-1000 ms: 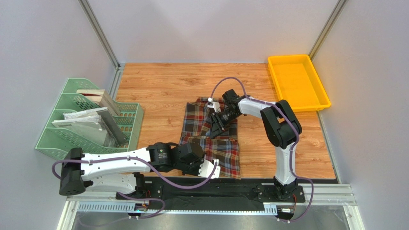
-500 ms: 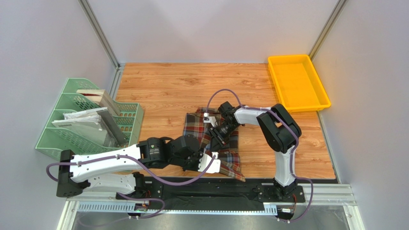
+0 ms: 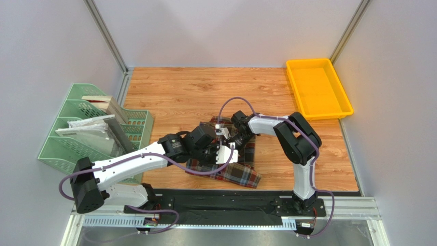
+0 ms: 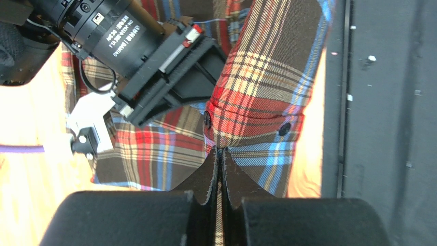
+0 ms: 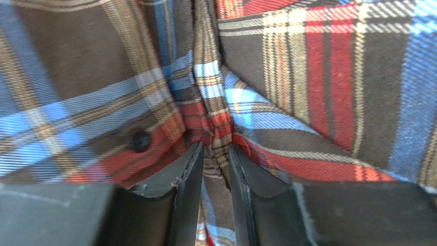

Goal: Fold and stack the long sleeve shirts
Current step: Fold the shirt

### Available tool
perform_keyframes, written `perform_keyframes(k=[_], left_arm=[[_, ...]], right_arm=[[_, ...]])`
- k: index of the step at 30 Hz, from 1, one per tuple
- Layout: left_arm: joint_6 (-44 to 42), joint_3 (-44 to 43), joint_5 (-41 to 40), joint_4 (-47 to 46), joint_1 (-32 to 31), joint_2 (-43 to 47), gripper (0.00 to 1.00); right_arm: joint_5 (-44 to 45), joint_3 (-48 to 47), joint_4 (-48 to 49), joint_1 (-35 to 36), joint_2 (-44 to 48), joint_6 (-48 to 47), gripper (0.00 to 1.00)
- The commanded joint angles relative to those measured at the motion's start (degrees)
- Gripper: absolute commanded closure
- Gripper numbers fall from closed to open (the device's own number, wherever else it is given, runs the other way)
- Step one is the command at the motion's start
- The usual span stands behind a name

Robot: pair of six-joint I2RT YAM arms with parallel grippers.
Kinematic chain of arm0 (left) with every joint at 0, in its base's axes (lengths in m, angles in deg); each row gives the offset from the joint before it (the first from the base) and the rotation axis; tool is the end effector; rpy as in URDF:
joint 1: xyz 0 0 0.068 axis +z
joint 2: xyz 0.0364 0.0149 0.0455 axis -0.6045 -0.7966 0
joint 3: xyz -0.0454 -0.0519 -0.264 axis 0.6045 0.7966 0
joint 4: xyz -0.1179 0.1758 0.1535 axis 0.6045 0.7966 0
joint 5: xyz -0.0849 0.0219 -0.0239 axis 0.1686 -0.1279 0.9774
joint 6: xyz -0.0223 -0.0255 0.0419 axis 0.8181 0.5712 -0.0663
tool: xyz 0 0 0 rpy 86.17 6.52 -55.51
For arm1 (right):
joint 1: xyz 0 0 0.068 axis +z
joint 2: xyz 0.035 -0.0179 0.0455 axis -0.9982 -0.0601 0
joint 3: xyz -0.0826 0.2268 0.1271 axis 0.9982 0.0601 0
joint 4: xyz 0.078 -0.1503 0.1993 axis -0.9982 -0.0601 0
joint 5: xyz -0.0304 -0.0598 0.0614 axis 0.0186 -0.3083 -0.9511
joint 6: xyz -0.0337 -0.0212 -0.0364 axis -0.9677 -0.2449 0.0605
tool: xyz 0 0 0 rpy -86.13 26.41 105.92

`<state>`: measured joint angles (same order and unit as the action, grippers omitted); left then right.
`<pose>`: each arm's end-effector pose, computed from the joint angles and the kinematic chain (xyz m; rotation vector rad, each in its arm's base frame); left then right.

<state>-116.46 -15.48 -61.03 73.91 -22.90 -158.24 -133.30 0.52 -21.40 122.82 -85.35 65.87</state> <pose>0.1192 -0.2204 0.2773 1.8195 1.6481 -0.4494 0.2562 0.2239 0.1198 1.1660 -2.3923 -1.3536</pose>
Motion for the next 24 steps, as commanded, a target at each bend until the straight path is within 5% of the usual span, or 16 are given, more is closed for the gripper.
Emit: perform_keyframes(k=[1, 10, 16, 24], left_arm=[[-5.2, -2.7, 5.2, -6.0, 3.6, -2.7, 1.00], [-6.3, -4.7, 12.9, -8.8, 11.4, -14.3, 1.00], [-4.0, -10.6, 16.2, -4.1, 17.4, -24.0, 0.98], [-0.3, -20.8, 29.8, 10.0, 28.1, -30.3, 0.57]], right_arm=[[-0.7, -5.0, -5.5, -2.2, 3.1, -2.3, 0.66], [4.0, -22.5, -21.6, -16.7, 4.0, -9.0, 0.47], [2.2, -21.5, -27.4, -25.3, 8.8, -10.9, 0.27], [3.4, -5.1, -17.4, -27.7, 19.7, -4.7, 0.20]])
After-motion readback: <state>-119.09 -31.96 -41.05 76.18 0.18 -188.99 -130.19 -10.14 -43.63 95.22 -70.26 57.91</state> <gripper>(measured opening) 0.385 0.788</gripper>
